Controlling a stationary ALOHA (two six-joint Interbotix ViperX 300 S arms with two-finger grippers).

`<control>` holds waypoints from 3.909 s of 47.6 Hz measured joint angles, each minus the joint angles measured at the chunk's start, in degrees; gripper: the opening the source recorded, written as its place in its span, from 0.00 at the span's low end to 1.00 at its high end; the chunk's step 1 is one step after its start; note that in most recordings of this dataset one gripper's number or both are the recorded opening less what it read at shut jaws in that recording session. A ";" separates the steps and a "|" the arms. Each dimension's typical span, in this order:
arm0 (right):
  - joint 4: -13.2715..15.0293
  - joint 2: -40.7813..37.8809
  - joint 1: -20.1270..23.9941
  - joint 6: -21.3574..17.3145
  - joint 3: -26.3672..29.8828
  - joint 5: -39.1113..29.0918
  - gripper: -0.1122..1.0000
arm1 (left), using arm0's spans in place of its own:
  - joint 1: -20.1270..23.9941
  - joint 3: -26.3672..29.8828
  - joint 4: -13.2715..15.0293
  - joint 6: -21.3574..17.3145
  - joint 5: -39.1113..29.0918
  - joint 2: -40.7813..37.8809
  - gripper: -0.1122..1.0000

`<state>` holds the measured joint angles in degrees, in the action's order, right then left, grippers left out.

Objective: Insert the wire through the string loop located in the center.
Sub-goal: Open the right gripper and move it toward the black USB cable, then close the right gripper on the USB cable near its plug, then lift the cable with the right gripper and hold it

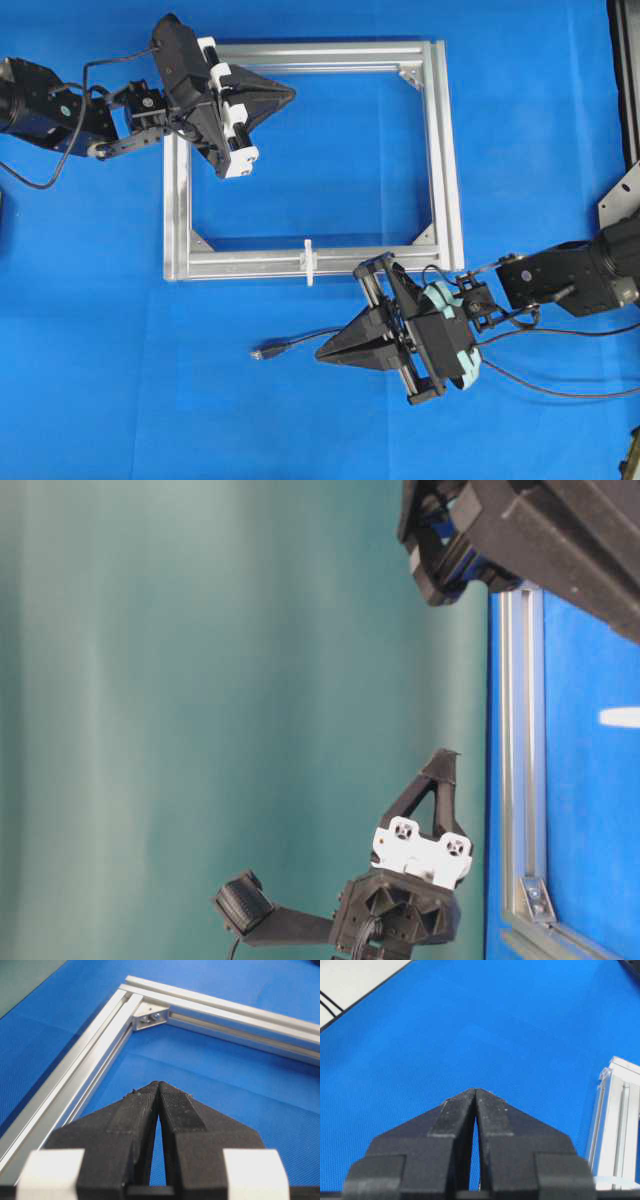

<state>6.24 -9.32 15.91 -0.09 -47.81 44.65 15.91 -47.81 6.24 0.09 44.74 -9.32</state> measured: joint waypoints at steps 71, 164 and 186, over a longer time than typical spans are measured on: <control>-6.68 -6.68 -0.26 -3.87 5.80 -11.16 0.87 | -0.09 -1.67 -0.97 0.09 -0.79 2.55 0.10; -10.37 3.96 0.18 -3.60 6.77 -25.31 0.08 | 0.18 -1.76 -1.05 0.09 -2.20 2.55 0.10; -10.02 4.92 0.44 -3.52 7.03 -27.33 0.08 | 0.09 -1.93 -1.05 0.18 -2.20 2.64 0.10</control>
<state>-3.78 -4.39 16.35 -3.60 -40.78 17.31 16.00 -49.75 5.19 0.26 42.54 -6.68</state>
